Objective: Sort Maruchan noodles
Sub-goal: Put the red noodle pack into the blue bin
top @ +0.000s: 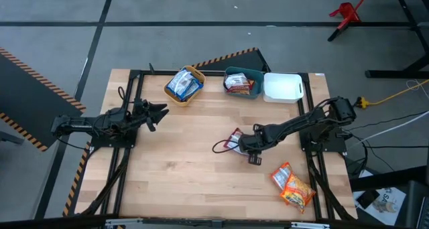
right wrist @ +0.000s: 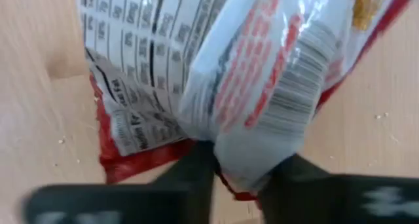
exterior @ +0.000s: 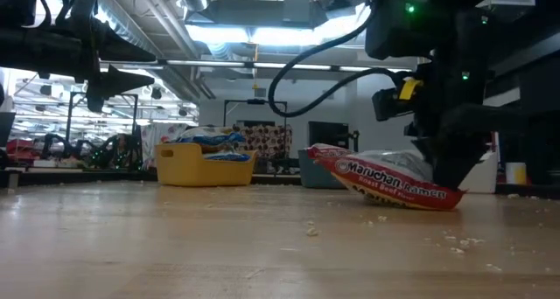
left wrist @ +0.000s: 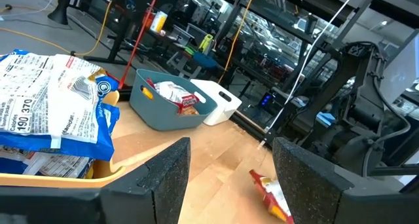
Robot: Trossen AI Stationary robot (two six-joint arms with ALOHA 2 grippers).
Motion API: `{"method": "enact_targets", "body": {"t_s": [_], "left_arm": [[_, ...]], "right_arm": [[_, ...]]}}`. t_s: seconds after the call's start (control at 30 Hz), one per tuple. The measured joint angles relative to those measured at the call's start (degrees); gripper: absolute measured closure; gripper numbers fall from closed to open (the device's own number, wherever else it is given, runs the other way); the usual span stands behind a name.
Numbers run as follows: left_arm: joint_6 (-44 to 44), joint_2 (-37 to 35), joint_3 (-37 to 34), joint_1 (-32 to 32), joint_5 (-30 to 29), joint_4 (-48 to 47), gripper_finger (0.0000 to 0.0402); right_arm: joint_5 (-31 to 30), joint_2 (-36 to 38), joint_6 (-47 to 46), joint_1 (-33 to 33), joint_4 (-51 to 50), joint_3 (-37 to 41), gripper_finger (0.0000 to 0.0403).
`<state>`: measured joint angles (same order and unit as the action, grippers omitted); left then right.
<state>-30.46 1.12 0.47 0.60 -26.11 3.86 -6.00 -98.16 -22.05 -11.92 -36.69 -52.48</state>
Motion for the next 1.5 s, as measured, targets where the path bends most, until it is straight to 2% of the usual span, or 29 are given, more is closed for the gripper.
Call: {"method": "enact_targets", "body": {"t_s": [0.03, 0.1, 0.23, 0.33, 0.4, 0.67, 0.9, 1.13, 1.3, 1.5], "left_arm": [[0.0, 0.0, 0.0, 0.0, 0.0, 0.0, 0.0189], [0.0, 0.0, 0.0, 0.0, 0.0, 0.0, 0.0189], [0.0, 0.0, 0.0, 0.0, 0.0, 0.0, 0.0189], [0.0, 0.0, 0.0, 0.0, 0.0, 0.0, 0.0189], [-0.1, 0.0, 0.0, 0.0, 0.0, 0.0, 0.0189], [-0.1, 0.0, 0.0, 0.0, 0.0, 0.0, 0.0189], [-0.4, 0.0, 0.0, 0.0, 0.0, 0.0, 0.0189], [-0.2, 0.0, 0.0, 0.0, 0.0, 0.0, 0.0189], [0.6, 0.0, 0.0, 0.0, -0.2, 0.0, 0.0189], [0.6, 0.0, 0.0, 0.0, -0.3, 0.0, 0.0189]], "right_arm": [[0.0, 0.0, 0.0, 0.0, -0.1, 0.0, 0.0365], [0.0, 0.3, 0.0, 0.0, 0.0, 0.1, 0.0388], [-1.1, 1.2, -0.3, 0.0, -0.3, 0.2, 0.0371], [-2.1, 2.7, 0.3, 0.0, -2.1, -0.9, 0.0384], [-2.6, 3.9, 2.7, 0.5, -4.0, -2.5, 0.0395], [-7.4, 6.2, 13.4, 6.6, -12.3, -10.2, 0.0398], [-12.5, 6.1, 30.9, 18.3, -18.7, -19.8, 0.0399], [-12.9, 6.1, 50.4, 33.9, -18.6, -26.7, 0.04], [-10.3, 6.1, 60.4, 43.5, -14.2, -27.3, 0.0401], [-4.7, 4.2, 64.2, 50.7, -11.6, -27.4, 0.0401]]}}
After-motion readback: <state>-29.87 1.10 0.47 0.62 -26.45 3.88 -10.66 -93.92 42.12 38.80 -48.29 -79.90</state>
